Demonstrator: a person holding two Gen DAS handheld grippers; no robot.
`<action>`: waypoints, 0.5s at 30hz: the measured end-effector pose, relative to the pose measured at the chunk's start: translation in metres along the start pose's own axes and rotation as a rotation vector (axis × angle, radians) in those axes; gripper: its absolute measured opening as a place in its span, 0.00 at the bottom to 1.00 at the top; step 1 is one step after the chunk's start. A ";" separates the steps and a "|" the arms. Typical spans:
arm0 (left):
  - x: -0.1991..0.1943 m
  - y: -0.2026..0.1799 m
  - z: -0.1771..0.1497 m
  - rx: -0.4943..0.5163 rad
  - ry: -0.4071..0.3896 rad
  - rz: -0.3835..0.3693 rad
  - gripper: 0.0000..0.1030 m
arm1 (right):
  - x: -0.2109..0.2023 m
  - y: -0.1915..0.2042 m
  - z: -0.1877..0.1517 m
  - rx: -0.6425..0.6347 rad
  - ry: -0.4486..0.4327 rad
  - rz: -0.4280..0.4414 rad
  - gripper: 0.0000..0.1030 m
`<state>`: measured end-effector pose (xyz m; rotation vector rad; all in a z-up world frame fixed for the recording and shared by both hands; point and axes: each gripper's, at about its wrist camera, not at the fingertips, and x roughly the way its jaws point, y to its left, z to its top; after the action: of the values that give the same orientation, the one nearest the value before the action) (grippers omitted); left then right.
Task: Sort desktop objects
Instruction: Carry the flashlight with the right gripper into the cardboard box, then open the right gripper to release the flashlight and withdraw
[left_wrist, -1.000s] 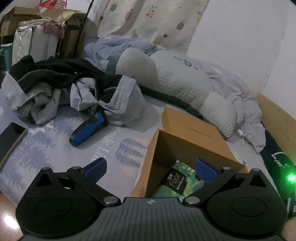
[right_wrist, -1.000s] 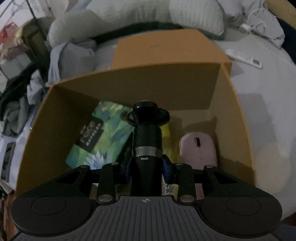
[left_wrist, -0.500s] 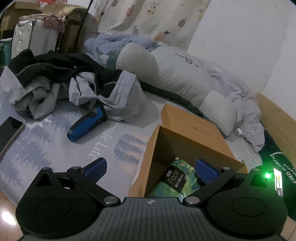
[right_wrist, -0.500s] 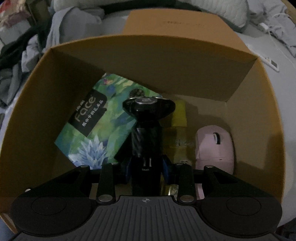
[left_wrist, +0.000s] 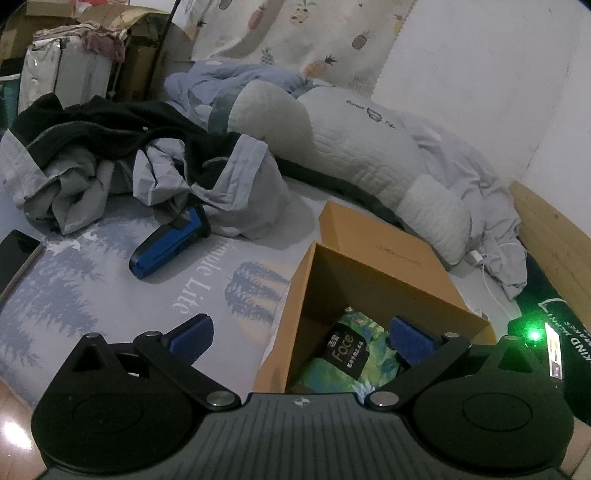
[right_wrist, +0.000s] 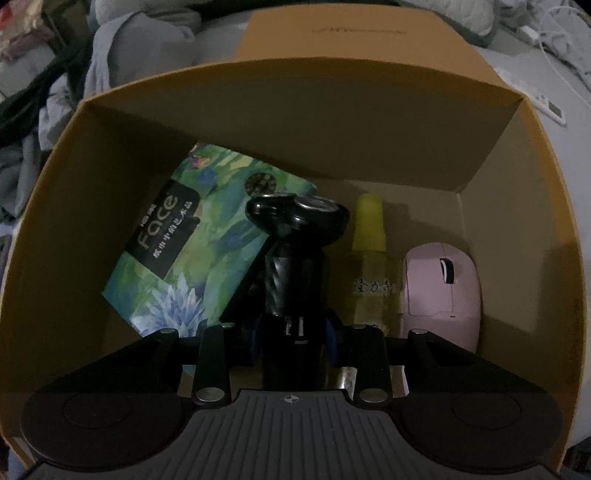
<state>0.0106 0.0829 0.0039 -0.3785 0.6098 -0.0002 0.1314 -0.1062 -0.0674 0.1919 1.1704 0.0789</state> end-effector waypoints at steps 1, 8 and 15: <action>0.000 0.000 0.000 -0.002 0.001 0.002 1.00 | -0.002 0.000 -0.001 0.001 -0.003 0.002 0.38; 0.001 0.002 0.001 -0.015 0.001 0.000 1.00 | -0.021 -0.003 -0.003 -0.008 -0.054 -0.005 0.64; -0.001 -0.001 0.000 -0.003 -0.002 -0.007 1.00 | -0.038 -0.011 0.003 -0.017 -0.084 0.008 0.67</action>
<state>0.0099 0.0824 0.0046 -0.3832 0.6061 -0.0061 0.1188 -0.1237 -0.0342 0.1837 1.0851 0.0871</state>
